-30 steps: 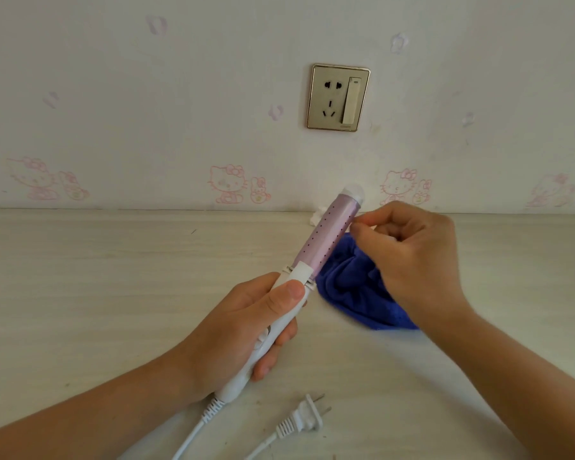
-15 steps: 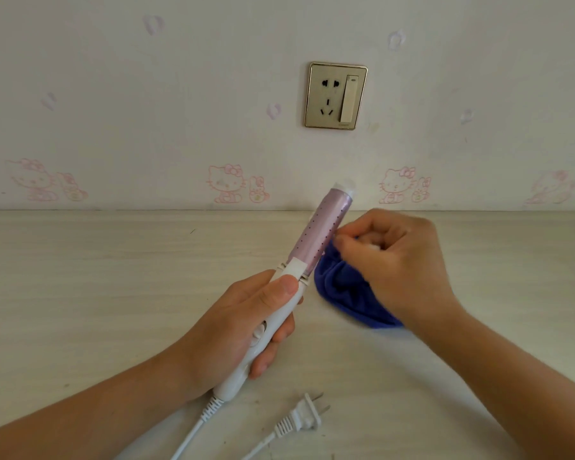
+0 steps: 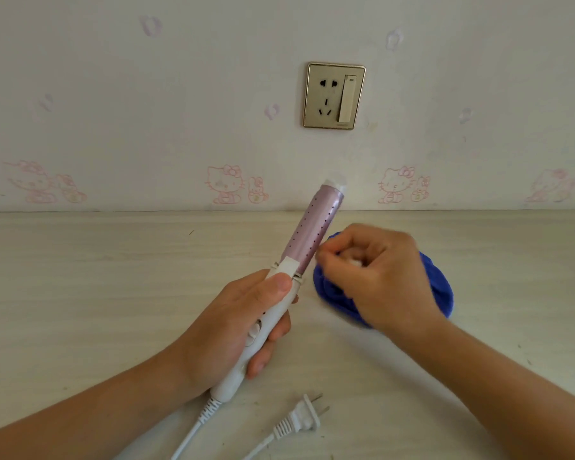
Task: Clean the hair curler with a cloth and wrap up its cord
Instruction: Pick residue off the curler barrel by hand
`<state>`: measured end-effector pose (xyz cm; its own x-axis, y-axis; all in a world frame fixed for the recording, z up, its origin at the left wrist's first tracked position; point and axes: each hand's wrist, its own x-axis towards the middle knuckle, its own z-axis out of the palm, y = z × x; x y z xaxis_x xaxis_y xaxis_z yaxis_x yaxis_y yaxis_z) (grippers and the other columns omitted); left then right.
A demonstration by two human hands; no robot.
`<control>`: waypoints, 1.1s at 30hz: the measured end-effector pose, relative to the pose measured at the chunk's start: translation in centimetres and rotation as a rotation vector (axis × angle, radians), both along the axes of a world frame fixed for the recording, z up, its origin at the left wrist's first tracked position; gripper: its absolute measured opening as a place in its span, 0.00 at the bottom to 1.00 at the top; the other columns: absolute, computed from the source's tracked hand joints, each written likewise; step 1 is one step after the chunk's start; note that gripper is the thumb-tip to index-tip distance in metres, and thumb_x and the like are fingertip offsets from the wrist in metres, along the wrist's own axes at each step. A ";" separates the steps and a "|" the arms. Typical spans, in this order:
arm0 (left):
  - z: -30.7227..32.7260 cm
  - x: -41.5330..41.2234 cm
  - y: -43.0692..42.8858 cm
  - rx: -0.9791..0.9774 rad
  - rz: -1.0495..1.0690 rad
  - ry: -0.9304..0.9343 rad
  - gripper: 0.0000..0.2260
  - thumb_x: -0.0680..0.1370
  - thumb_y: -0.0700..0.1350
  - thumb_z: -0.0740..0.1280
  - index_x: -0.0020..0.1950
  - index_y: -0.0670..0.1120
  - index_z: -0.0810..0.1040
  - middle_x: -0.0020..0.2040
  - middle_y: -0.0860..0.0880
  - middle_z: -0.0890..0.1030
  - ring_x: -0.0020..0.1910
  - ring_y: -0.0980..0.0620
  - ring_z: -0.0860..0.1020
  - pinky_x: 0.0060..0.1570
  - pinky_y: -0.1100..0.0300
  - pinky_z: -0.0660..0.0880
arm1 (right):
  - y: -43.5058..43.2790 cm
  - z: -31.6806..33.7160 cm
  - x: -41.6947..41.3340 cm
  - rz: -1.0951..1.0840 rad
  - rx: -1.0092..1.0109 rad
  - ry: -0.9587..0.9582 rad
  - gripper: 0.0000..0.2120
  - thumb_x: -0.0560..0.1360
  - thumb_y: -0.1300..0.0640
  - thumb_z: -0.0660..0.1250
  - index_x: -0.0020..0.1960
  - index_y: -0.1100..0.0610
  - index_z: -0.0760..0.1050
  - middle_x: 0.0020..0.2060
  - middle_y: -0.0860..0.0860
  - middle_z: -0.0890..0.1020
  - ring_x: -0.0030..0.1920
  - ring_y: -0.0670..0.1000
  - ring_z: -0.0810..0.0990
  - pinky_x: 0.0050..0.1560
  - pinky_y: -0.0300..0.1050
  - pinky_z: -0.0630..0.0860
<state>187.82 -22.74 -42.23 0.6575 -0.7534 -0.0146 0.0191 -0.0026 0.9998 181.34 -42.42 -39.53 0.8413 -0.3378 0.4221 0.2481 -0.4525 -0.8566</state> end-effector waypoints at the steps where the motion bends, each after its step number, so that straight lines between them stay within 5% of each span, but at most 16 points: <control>1: -0.1 0.0 0.0 0.006 -0.015 0.004 0.28 0.73 0.66 0.65 0.52 0.40 0.77 0.34 0.46 0.76 0.19 0.52 0.68 0.22 0.63 0.67 | -0.7 0.5 0.2 -0.070 0.015 -0.028 0.13 0.74 0.66 0.73 0.35 0.52 0.82 0.19 0.46 0.71 0.22 0.44 0.67 0.27 0.34 0.69; 4: -0.1 -0.1 0.0 0.008 -0.045 0.012 0.28 0.73 0.66 0.66 0.52 0.40 0.77 0.35 0.46 0.76 0.20 0.51 0.68 0.22 0.63 0.67 | -2.2 1.6 0.4 -0.165 0.058 -0.064 0.09 0.74 0.65 0.73 0.37 0.56 0.83 0.23 0.59 0.73 0.26 0.50 0.70 0.27 0.42 0.72; 11: 0.0 0.0 0.4 -0.031 0.020 -0.006 0.29 0.74 0.66 0.62 0.52 0.39 0.78 0.32 0.45 0.75 0.18 0.51 0.69 0.22 0.63 0.67 | 1.4 -0.7 -0.8 0.214 -0.098 0.072 0.05 0.75 0.62 0.73 0.41 0.57 0.82 0.24 0.58 0.74 0.24 0.49 0.69 0.28 0.39 0.71; 18: 0.1 -0.3 0.0 0.024 -0.037 -0.001 0.29 0.73 0.66 0.65 0.53 0.39 0.76 0.35 0.46 0.77 0.20 0.51 0.68 0.22 0.63 0.67 | -2.4 1.9 0.4 -0.216 0.033 -0.057 0.10 0.74 0.65 0.73 0.36 0.54 0.83 0.22 0.53 0.76 0.24 0.48 0.70 0.25 0.41 0.73; 22: 0.0 -0.1 0.3 -0.016 0.010 0.007 0.29 0.73 0.66 0.64 0.53 0.39 0.77 0.33 0.45 0.76 0.19 0.51 0.68 0.22 0.63 0.67 | 0.4 0.3 -0.5 0.036 -0.009 0.042 0.08 0.74 0.66 0.74 0.38 0.56 0.83 0.23 0.58 0.76 0.23 0.46 0.69 0.26 0.37 0.69; 26: 0.0 0.0 0.4 -0.031 0.032 0.002 0.29 0.74 0.66 0.62 0.52 0.39 0.78 0.33 0.44 0.75 0.18 0.50 0.69 0.21 0.62 0.67 | 1.5 -0.9 -0.7 0.186 -0.057 0.087 0.07 0.75 0.64 0.74 0.40 0.57 0.81 0.22 0.52 0.73 0.24 0.45 0.68 0.27 0.37 0.69; 30: 0.0 0.0 0.0 -0.013 0.006 0.010 0.29 0.73 0.66 0.64 0.52 0.39 0.78 0.33 0.45 0.76 0.19 0.51 0.68 0.22 0.63 0.67 | -0.2 0.4 -0.1 -0.018 -0.004 0.036 0.11 0.74 0.65 0.74 0.36 0.54 0.83 0.20 0.45 0.72 0.22 0.44 0.67 0.25 0.34 0.68; 33: -0.1 -0.1 0.0 0.003 -0.037 0.002 0.28 0.73 0.66 0.65 0.52 0.40 0.78 0.34 0.45 0.76 0.19 0.51 0.68 0.22 0.63 0.67 | -2.0 2.0 0.2 -0.188 0.045 -0.069 0.10 0.74 0.66 0.73 0.36 0.55 0.83 0.21 0.56 0.74 0.22 0.43 0.71 0.26 0.33 0.71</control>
